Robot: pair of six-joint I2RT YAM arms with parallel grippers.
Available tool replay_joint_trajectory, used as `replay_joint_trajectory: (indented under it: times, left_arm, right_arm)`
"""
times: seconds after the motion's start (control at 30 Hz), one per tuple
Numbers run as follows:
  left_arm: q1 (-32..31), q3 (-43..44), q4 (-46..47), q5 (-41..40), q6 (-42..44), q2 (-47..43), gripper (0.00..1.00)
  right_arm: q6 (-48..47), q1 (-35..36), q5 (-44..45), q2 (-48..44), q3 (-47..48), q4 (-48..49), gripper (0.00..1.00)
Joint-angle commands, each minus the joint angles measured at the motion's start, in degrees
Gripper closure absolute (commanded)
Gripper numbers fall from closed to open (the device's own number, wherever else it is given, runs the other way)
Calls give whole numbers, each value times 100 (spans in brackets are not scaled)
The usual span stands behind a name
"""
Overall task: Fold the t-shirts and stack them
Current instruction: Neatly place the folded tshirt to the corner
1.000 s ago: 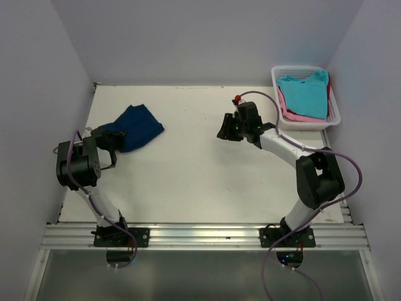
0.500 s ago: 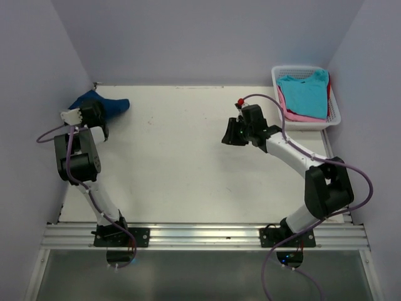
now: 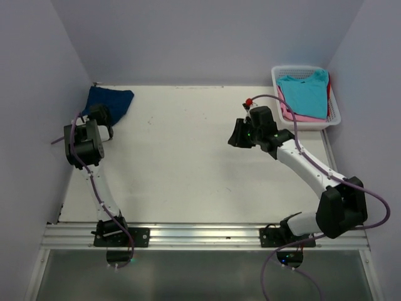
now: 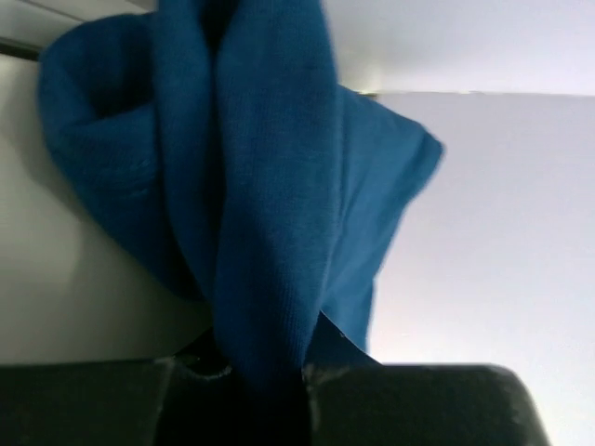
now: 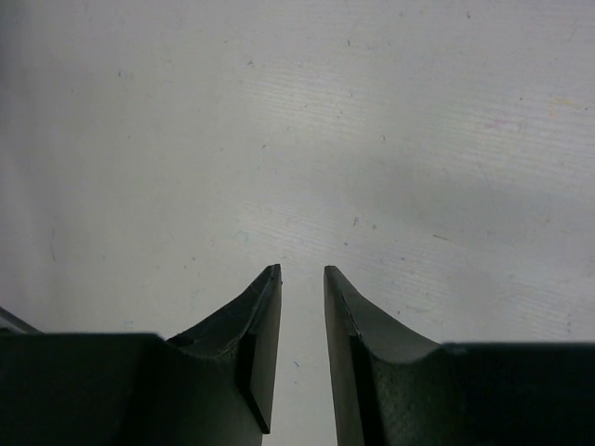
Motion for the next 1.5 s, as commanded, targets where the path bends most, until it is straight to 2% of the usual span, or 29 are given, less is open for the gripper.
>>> replay_joint_trajectory:
  times: [0.0, 0.2, 0.3, 0.33, 0.37, 0.4, 0.47, 0.53, 0.67, 0.73, 0.77, 0.87, 0.9, 0.93, 0.97, 1.0, 1.03, 1.07, 1.1, 1.13, 1.17, 1.23, 1.27, 1.47]
  left_arm:
    - [84, 520, 497, 110, -340, 383, 100]
    - [93, 1012, 1438, 374, -710, 954, 100]
    - [93, 918, 1982, 427, -825, 1026, 99]
    - [93, 847, 2228, 401, -825, 1000, 93]
    - [93, 751, 2291, 366, -868, 939, 79]
    - [93, 445, 2361, 305, -895, 703, 42]
    - [93, 75, 2284, 34, -677, 316, 17]
    - [93, -470, 2212, -134, -405, -378, 2]
    - [76, -1523, 1791, -425, 323, -1591, 0]
    - [32, -1719, 1250, -356, 563, -2268, 0]
    - [-21, -1859, 1194, -233, 990, -2592, 0]
    - [-179, -2009, 1185, 249, 1538, -2884, 2]
    - [-223, -1975, 1054, 330, 1722, -2981, 6]
    - [-275, -1862, 739, 522, 1915, -2956, 16]
    - [-302, -1695, 675, 1255, 2257, -2868, 52]
    - [-311, -1241, 570, 1593, 2860, -2554, 74]
    - [-346, -958, -75, 1875, 3014, -2368, 95]
    - [-372, -642, -438, 2234, 3138, -2175, 100]
    - [-399, 22, -738, 2447, 3548, -1686, 100]
    - [-477, 481, -1506, 2840, 3822, -1377, 100]
    - [-539, 1539, -2053, 2940, 4355, -738, 100]
    - [-705, 2477, -3456, 2976, 4798, -155, 100]
    - [-768, 3169, -3787, 2924, 5087, 275, 100]
    - [-962, 4361, -4766, 2870, 5643, 1051, 100]
  right_arm:
    - [52, 42, 159, -356, -142, -276, 71]
    - [158, 297, 396, -444, -222, -355, 73]
    - [202, 482, 563, -357, -213, -373, 73]
    - [211, 517, 607, -313, -230, -355, 73]
    - [211, 578, 625, -286, -230, -338, 73]
    - [211, 605, 634, -234, -222, -320, 73]
    - [219, 666, 634, -119, -274, -276, 73]
    - [219, 702, 625, -67, -344, -188, 73]
    - [193, 746, 616, -57, -459, -48, 73]
    - [193, 754, 555, -49, -511, 49, 73]
    - [193, 772, 537, -40, -511, 136, 73]
    - [211, 798, 485, -40, -582, 242, 74]
    - [219, 799, 476, -57, -590, 312, 75]
    - [246, 790, 458, -66, -634, 356, 78]
    - [272, 790, 432, -101, -669, 400, 81]
    - [290, 790, 414, -145, -704, 514, 84]
    - [307, 790, 397, -180, -783, 567, 91]
    - [342, 790, 370, -198, -810, 594, 94]
    - [360, 798, 361, -268, -845, 655, 96]
    - [386, 799, 361, -294, -906, 682, 98]
    - [404, 807, 361, -330, -942, 708, 99]
    - [413, 816, 379, -417, -1003, 735, 100]
    - [413, 816, 405, -453, -1021, 726, 100]
    - [413, 825, 511, -629, -1074, 673, 100]
